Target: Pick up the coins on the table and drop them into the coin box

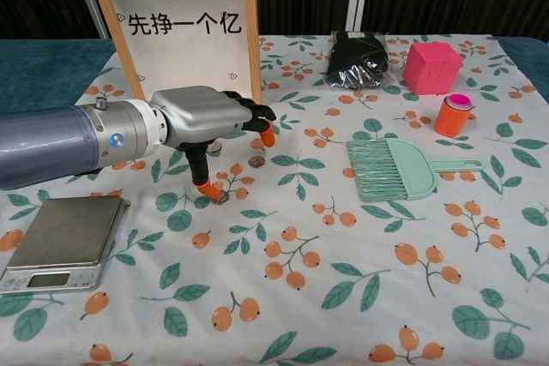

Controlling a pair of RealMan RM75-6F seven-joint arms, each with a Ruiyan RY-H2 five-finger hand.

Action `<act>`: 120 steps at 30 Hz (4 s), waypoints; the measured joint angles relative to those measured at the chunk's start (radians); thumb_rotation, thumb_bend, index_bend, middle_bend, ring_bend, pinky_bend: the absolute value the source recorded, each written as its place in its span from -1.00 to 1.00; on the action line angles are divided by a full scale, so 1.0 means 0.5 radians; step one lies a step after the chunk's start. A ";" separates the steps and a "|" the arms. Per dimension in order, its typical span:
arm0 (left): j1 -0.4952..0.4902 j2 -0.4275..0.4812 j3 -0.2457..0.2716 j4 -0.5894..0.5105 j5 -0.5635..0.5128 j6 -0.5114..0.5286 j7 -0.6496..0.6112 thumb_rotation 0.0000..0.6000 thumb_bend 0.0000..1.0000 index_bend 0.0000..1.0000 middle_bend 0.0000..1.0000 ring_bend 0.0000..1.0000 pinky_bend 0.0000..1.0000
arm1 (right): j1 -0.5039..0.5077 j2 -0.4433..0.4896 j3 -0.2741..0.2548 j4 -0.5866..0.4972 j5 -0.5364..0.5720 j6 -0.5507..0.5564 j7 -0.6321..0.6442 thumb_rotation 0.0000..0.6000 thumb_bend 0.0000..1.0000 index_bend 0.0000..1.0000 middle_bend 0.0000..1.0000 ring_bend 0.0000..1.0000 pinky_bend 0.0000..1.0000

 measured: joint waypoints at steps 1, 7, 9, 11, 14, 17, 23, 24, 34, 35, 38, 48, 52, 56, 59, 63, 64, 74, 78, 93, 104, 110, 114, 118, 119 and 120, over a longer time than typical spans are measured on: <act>-0.001 0.000 0.001 -0.002 -0.001 0.001 0.002 1.00 -0.95 -0.57 -1.00 -1.00 -1.00 | 0.000 0.000 0.000 0.000 0.000 0.000 0.000 1.00 -0.21 -0.68 -0.88 -0.97 -1.00; -0.003 -0.005 0.008 -0.002 -0.011 0.006 0.010 1.00 -0.95 -0.57 -1.00 -1.00 -1.00 | 0.000 0.000 0.002 0.000 0.003 0.002 0.000 1.00 -0.21 -0.68 -0.88 -0.97 -1.00; -0.005 -0.007 0.009 0.001 -0.017 0.006 0.012 1.00 -0.96 -0.57 -1.00 -1.00 -1.00 | 0.000 0.000 0.002 0.001 0.003 0.001 0.000 1.00 -0.21 -0.68 -0.88 -0.97 -1.00; -0.006 -0.009 0.010 0.004 -0.021 0.008 0.015 1.00 -0.95 -0.57 -1.00 -1.00 -1.00 | 0.000 0.001 0.002 0.001 0.003 0.002 0.001 1.00 -0.21 -0.68 -0.88 -0.97 -1.00; -0.008 -0.011 0.010 0.005 -0.025 0.011 0.016 1.00 -0.95 -0.57 -1.00 -1.00 -1.00 | 0.000 0.001 0.002 0.002 0.003 0.002 0.002 1.00 -0.21 -0.68 -0.88 -0.97 -1.00; -0.009 -0.013 0.013 0.002 -0.025 0.013 0.017 1.00 -0.95 -0.57 -1.00 -1.00 -1.00 | 0.000 0.001 0.002 0.002 0.002 0.003 0.003 1.00 -0.21 -0.68 -0.88 -0.97 -1.00; -0.010 -0.020 0.020 0.011 -0.029 0.012 0.016 1.00 -0.95 -0.57 -1.00 -1.00 -1.00 | 0.000 0.002 0.004 0.000 0.005 0.003 0.001 1.00 -0.21 -0.68 -0.88 -0.97 -1.00; -0.010 -0.021 0.021 0.013 -0.030 0.012 0.015 1.00 -0.95 -0.57 -1.00 -1.00 -1.00 | 0.000 0.002 0.004 -0.001 0.006 0.003 0.001 1.00 -0.21 -0.68 -0.88 -0.97 -1.00; -0.012 -0.025 0.025 0.022 -0.028 0.017 0.011 1.00 -0.96 -0.58 -1.00 -1.00 -1.00 | 0.000 0.004 0.004 -0.002 0.008 0.001 0.000 1.00 -0.21 -0.68 -0.88 -0.97 -1.00; -0.012 -0.024 0.026 0.021 -0.028 0.018 0.012 1.00 -0.95 -0.58 -1.00 -1.00 -1.00 | 0.000 0.003 0.003 -0.002 0.008 0.001 0.000 1.00 -0.21 -0.68 -0.88 -0.97 -1.00; -0.013 -0.025 0.027 0.021 -0.028 0.018 0.012 1.00 -0.95 -0.58 -1.00 -1.00 -1.00 | 0.000 0.003 0.003 -0.002 0.007 0.002 -0.001 1.00 -0.21 -0.68 -0.88 -0.97 -1.00; -0.014 -0.029 0.031 0.025 -0.026 0.021 0.011 1.00 -0.95 -0.58 -1.00 -1.00 -1.00 | 0.000 0.004 0.003 -0.003 0.010 0.001 0.000 1.00 -0.21 -0.68 -0.88 -0.97 -1.00; -0.016 -0.030 0.031 0.024 -0.027 0.022 0.013 1.00 -0.95 -0.58 -1.00 -1.00 -1.00 | 0.001 0.005 0.004 -0.004 0.010 0.000 0.000 1.00 -0.21 -0.68 -0.88 -0.97 -1.00; -0.017 -0.029 0.033 0.022 -0.027 0.023 0.016 1.00 -0.95 -0.58 -1.00 -1.00 -1.00 | 0.000 0.005 0.004 -0.004 0.011 0.000 -0.001 1.00 -0.21 -0.68 -0.88 -0.97 -1.00; -0.017 -0.029 0.034 0.018 -0.027 0.024 0.017 1.00 -0.95 -0.58 -1.00 -1.00 -1.00 | 0.001 0.005 0.004 -0.005 0.013 0.000 -0.001 1.00 -0.21 -0.68 -0.88 -0.97 -1.00; -0.017 -0.029 0.035 0.019 -0.030 0.024 0.016 1.00 -0.96 -0.58 -1.00 -1.00 -1.00 | 0.001 0.005 0.004 -0.004 0.013 -0.001 -0.001 1.00 -0.21 -0.68 -0.88 -0.97 -1.00; -0.017 -0.030 0.036 0.020 -0.031 0.023 0.017 1.00 -0.96 -0.58 -1.00 -1.00 -1.00 | 0.001 0.006 0.005 -0.005 0.014 0.000 -0.001 1.00 -0.21 -0.68 -0.88 -0.97 -1.00; -0.018 -0.038 0.044 0.030 -0.033 0.015 0.014 1.00 -0.95 -0.58 -1.00 -1.00 -1.00 | 0.001 0.005 0.005 -0.002 0.017 0.000 -0.003 1.00 -0.21 -0.68 -0.88 -0.97 -1.00; -0.018 -0.035 0.042 0.025 -0.030 0.019 0.011 1.00 -0.95 -0.58 -1.00 -1.00 -1.00 | 0.001 0.006 0.005 -0.004 0.017 0.000 -0.004 1.00 -0.21 -0.68 -0.88 -0.97 -1.00; -0.020 -0.033 0.044 0.025 -0.032 0.016 0.010 1.00 -0.95 -0.58 -1.00 -1.00 -1.00 | 0.001 0.006 0.006 -0.004 0.025 -0.002 -0.008 1.00 -0.21 -0.68 -0.88 -0.97 -1.00; -0.014 -0.031 0.060 0.032 -0.038 0.010 0.013 1.00 -0.96 -0.59 -1.00 -1.00 -1.00 | 0.002 0.009 0.004 -0.010 0.029 -0.009 -0.011 1.00 -0.21 -0.68 -0.88 -0.97 -1.00; -0.010 -0.033 0.070 0.038 -0.036 0.011 0.018 1.00 -0.95 -0.59 -1.00 -1.00 -1.00 | 0.003 0.012 0.003 -0.012 0.033 -0.013 -0.014 1.00 -0.21 -0.68 -0.88 -0.97 -1.00; -0.010 -0.039 0.075 0.045 -0.034 0.008 0.021 1.00 -0.95 -0.58 -1.00 -1.00 -1.00 | 0.004 0.013 0.004 -0.012 0.035 -0.014 -0.015 1.00 -0.21 -0.68 -0.88 -0.97 -1.00; -0.008 -0.048 0.081 0.057 -0.031 0.004 0.020 1.00 -0.95 -0.54 -1.00 -1.00 -1.00 | 0.005 0.014 0.004 -0.012 0.037 -0.016 -0.015 1.00 -0.21 -0.68 -0.88 -0.97 -1.00; -0.007 -0.050 0.083 0.062 -0.030 0.003 0.020 1.00 -0.95 -0.53 -1.00 -1.00 -1.00 | 0.005 0.015 0.004 -0.011 0.038 -0.017 -0.014 1.00 -0.21 -0.68 -0.88 -0.97 -1.00; -0.007 -0.051 0.084 0.065 -0.029 0.003 0.020 1.00 -0.96 -0.52 -1.00 -1.00 -1.00 | 0.005 0.015 0.004 -0.011 0.038 -0.018 -0.014 1.00 -0.21 -0.68 -0.88 -0.97 -1.00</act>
